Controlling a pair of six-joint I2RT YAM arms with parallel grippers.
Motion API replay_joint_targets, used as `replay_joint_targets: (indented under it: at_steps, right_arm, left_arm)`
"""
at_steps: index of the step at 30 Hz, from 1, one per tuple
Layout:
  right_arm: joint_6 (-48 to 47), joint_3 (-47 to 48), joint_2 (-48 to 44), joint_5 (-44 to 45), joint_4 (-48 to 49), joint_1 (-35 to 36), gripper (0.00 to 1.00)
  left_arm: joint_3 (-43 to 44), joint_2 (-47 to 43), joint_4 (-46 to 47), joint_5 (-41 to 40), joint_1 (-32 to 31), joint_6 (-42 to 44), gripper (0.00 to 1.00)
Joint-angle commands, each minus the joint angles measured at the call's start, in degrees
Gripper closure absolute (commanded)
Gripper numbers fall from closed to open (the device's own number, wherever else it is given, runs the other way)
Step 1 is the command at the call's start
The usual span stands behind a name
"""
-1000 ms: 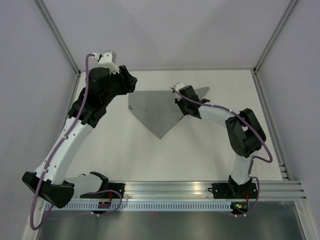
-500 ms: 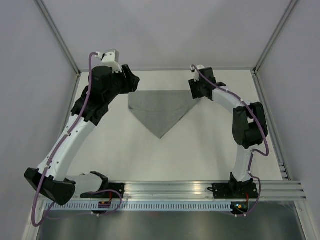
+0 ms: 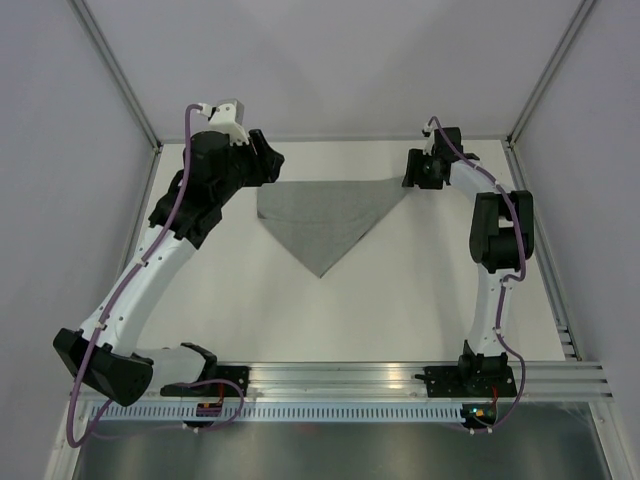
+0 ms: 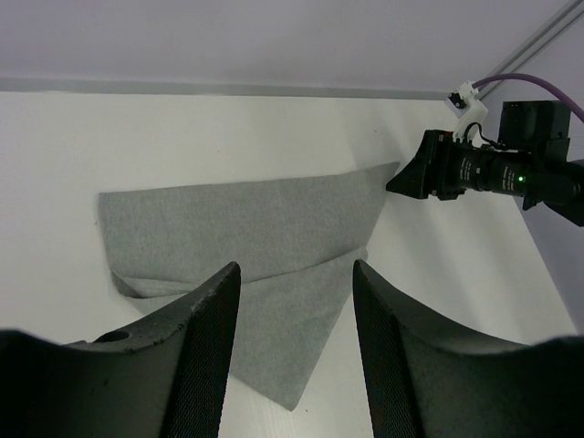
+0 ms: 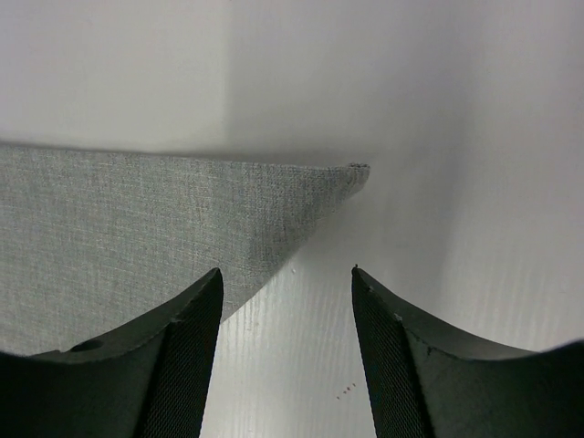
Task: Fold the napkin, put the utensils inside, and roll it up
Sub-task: Fold the napkin
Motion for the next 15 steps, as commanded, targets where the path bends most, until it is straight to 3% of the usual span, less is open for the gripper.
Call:
replay_joint_targets:
  at_steps: [1, 15]
  right_arm:
    - [5.43, 2.57, 1.40, -4.56, -0.84, -0.67, 0.35]
    - [10.71, 4.07, 6.32, -7.64, 1.45, -2.78, 0.35]
  left_arm:
    - [-0.44, 0.11, 2.49, 1.35, -0.01, -1.11, 0.42]
    - [-0.97, -0.51, 2.66, 1.70, -0.01, -1.11, 0.42]
